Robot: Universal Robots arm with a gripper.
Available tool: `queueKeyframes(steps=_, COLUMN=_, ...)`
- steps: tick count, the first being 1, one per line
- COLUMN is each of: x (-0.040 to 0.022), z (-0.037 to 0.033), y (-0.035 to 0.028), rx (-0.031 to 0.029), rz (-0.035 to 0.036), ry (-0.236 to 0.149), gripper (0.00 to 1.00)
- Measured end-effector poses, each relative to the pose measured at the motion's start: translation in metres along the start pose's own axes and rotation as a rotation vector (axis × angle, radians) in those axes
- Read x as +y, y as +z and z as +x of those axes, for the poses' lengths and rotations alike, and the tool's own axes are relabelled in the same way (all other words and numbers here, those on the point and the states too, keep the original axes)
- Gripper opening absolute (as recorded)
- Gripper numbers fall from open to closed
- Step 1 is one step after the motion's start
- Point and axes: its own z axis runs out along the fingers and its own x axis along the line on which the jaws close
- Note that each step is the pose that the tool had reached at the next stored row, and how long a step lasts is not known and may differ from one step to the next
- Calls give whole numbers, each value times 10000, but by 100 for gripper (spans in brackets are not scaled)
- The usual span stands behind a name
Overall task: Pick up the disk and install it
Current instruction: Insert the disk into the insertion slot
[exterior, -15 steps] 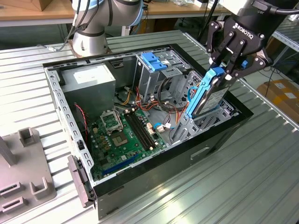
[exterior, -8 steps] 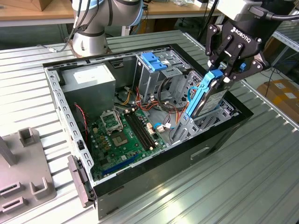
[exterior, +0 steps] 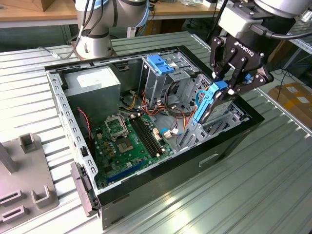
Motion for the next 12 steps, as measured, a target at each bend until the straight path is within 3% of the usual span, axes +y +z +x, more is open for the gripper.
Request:
queueKeyframes(steps=7, x=0, z=6, y=167, rx=-1, rz=0, ry=0, gripper=36)
queueKeyframes(steps=12, x=0, z=8, y=232, rx=0, rz=0, ry=0, gripper=36)
